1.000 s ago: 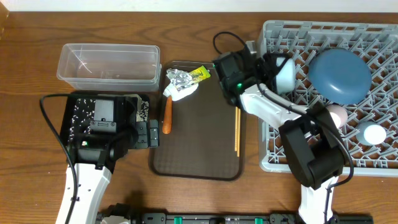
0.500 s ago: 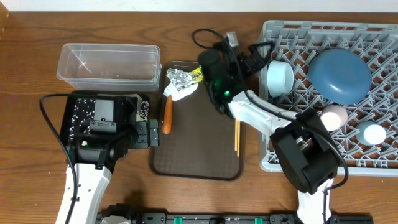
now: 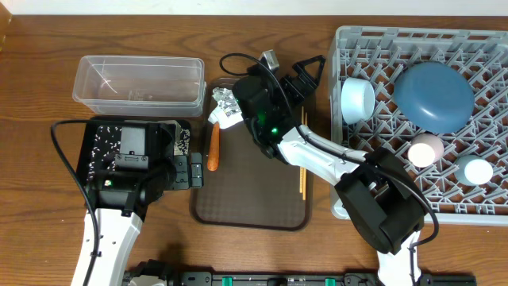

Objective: Sort waste into correct bins and load items into the dishwasher rack
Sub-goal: 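Reach the right gripper to the chopsticks on the brown tray and grasp one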

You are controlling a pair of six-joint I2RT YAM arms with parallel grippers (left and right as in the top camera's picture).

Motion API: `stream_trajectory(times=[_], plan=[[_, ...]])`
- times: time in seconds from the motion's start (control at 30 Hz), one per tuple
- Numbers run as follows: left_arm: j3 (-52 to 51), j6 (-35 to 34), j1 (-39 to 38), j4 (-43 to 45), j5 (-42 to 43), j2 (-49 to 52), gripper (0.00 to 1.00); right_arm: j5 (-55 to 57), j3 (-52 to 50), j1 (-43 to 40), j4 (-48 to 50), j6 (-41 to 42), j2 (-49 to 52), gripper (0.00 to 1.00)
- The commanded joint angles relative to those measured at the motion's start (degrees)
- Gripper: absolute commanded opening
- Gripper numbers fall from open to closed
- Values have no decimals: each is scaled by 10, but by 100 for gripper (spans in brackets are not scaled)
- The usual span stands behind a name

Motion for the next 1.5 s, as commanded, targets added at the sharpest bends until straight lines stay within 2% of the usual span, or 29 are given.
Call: stream_trajectory(times=[0.0,0.13,0.3,0.37,0.47,0.53,0.6,0.7,0.77,0.93,1.03,1.1,1.47], plan=[[11,-3,3,-2,-3,-4,98,-95,1,0,-47,71,-5,99],[11,-3,3,-2,-3,-4,98,-270,1,-4,-195,200,-5,99],[11,-3,3,-2,-3,-4,98,-389,11,-6,-390,412,-33,99],[11,-3,3,-2,-3,-4,98,-478,19,-7,-449,461,-59,97],[11,-3,3,-2,-3,-4,98,-617,20,-10,-494,517,-107,81],[11,-3,3,-2,-3,-4,98,-685,20,-16,-523,599,-134,70],[11,-3,3,-2,-3,-4,98,-731,20,-23,-551,685,-149,54],[11,-3,3,-2,-3,-4,98,-730,18,-32,-585,760,-148,56],[11,-3,3,-2,-3,-4,98,-716,14,-38,-590,786,-139,57],[11,-3,3,-2,-3,-4,98,-710,14,-57,-586,827,-105,54],[11,-3,3,-2,-3,-4,98,-710,14,-71,-586,841,-82,43],[11,-3,3,-2,-3,-4,98,-710,14,-79,-586,842,-69,41],[11,-3,3,-2,-3,-4,98,-728,14,-96,-586,851,-17,39]])
